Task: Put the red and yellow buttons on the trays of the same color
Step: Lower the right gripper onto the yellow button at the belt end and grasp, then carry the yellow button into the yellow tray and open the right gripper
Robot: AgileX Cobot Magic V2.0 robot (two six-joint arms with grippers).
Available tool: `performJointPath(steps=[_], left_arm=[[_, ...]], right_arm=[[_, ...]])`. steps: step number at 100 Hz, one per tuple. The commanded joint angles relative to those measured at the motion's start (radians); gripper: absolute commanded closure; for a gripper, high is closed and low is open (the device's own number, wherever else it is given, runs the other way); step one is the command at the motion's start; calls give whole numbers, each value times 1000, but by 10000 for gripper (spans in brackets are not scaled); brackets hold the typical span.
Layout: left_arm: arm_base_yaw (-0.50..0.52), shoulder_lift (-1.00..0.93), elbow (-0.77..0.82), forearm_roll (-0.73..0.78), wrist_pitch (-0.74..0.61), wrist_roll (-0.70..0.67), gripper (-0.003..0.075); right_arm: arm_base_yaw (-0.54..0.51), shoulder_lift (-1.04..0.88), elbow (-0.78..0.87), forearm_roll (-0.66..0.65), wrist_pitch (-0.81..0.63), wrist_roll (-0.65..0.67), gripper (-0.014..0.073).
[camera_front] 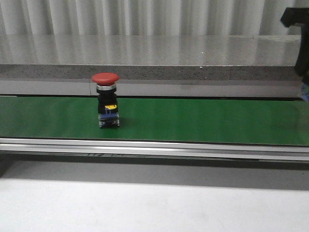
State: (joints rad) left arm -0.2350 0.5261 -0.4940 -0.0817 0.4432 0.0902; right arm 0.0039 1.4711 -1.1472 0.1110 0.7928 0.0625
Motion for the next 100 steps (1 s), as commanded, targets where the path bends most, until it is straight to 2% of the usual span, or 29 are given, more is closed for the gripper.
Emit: performJointPath(steps=[1, 16, 38, 52, 68, 82, 100], left_arm=[[-7, 2, -27, -11, -75, 1, 741], [-7, 2, -27, -11, -75, 1, 741], [-7, 2, -27, -11, -75, 1, 741], [-7, 2, -27, -11, -75, 1, 741], [-7, 2, -27, -11, -75, 1, 741], [-7, 2, -27, -11, -75, 1, 741], [-7, 2, -27, -11, -75, 1, 741]], right_arm=[[-53, -100, -11, 7, -32, 33, 456], [-182, -205, 47, 7, -31, 37, 456], [-446, -335, 113, -30, -12, 37, 461], [-609, -363, 121, -34, 27, 37, 461], [-762, -358, 172, -67, 3, 71, 461], [-839, -352, 264, -74, -86, 125, 461], [-866, -349, 386, -74, -230, 139, 461]])
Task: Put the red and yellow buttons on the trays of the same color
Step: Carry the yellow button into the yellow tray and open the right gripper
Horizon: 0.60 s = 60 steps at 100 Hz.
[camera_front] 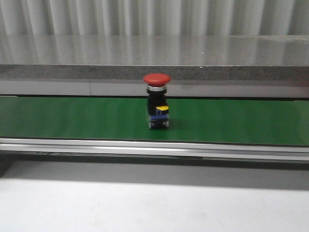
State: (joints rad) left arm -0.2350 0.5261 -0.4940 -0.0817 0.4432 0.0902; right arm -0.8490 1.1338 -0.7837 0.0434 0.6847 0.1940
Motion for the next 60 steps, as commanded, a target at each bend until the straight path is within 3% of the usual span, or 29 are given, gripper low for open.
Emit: performJointPath(steps=[1, 17, 60], left_arm=[[-7, 2, -27, -11, -75, 1, 741], [-7, 2, -27, -11, -75, 1, 741], [-7, 2, -27, -11, -75, 1, 741]], right_arm=[[-14, -11, 27, -7, -132, 8, 461], [-14, 46, 74, -5, -238, 17, 461], [-14, 260, 75, -3, -359, 105, 458]])
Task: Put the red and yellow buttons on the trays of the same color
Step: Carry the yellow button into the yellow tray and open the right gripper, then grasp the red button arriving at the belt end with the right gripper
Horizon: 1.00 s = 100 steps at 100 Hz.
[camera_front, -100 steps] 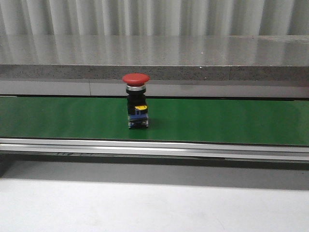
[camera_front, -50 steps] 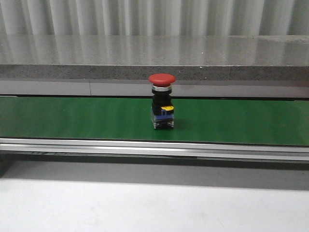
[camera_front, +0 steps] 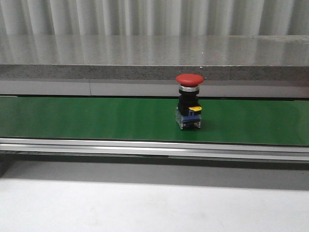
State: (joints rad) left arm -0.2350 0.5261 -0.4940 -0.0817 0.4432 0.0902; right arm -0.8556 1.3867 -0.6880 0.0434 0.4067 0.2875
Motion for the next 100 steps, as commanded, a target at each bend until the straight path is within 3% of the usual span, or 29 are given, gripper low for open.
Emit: performJointPath(steps=[1, 13, 30, 37, 58, 83, 100], left_arm=[[-7, 2, -27, -11, -75, 1, 741], [-7, 2, -27, -11, -75, 1, 741], [-7, 2, -27, -11, -75, 1, 741], [-7, 2, -27, -11, -75, 1, 741], [-7, 2, -27, -11, -75, 1, 741], [-7, 2, -27, -11, -75, 1, 741], [-7, 2, -27, -11, -75, 1, 741]], right_arm=[[-7, 9, -20, -2, -85, 12, 457], [-7, 32, -20, 6, -99, 12, 391], [-7, 32, -20, 7, -116, 12, 127], [-7, 31, -20, 7, -114, 12, 70], [-7, -18, -20, 7, -77, 12, 62], [-4, -213, -21, 3, -5, 11, 62], [98, -313, -23, 3, 57, -41, 62]])
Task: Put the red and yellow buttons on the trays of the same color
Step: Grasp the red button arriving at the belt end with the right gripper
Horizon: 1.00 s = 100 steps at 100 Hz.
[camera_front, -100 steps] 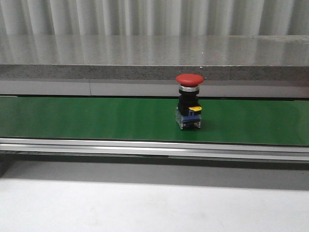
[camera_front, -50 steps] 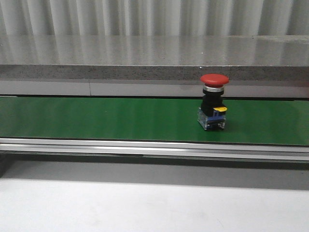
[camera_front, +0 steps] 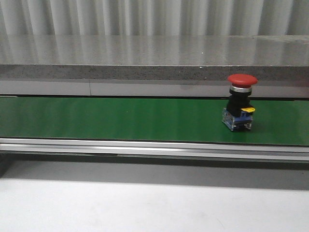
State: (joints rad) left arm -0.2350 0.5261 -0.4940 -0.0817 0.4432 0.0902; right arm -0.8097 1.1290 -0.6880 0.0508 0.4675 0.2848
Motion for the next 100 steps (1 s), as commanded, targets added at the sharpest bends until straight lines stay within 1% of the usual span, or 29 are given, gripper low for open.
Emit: performJointPath(steps=[1, 11, 22, 42, 58, 68, 79, 84, 100], left_arm=[[-7, 2, -27, -11, -75, 1, 741], [-7, 2, -27, -11, -75, 1, 741], [-7, 2, -27, -11, -75, 1, 741], [-7, 2, -27, -11, -75, 1, 741], [-7, 2, -27, -11, -75, 1, 741], [-7, 2, -27, -11, -75, 1, 741], [-7, 2, -27, -11, -75, 1, 741], [-7, 2, -27, -11, -75, 1, 741], [-7, 2, -27, -11, -75, 1, 741]], right_arm=[[59, -59, -23, -4, -1, -45, 62], [158, -83, -24, -4, 31, -88, 62], [290, -89, -43, -4, 80, -155, 62], [510, -89, -129, 0, 230, -212, 60], [651, -89, -190, 58, 353, -304, 60], [713, -82, -220, 83, 417, -358, 60], [746, -46, -248, 96, 465, -381, 60], [755, -24, -256, 106, 472, -394, 60], [787, 59, -278, 174, 470, -510, 62]])
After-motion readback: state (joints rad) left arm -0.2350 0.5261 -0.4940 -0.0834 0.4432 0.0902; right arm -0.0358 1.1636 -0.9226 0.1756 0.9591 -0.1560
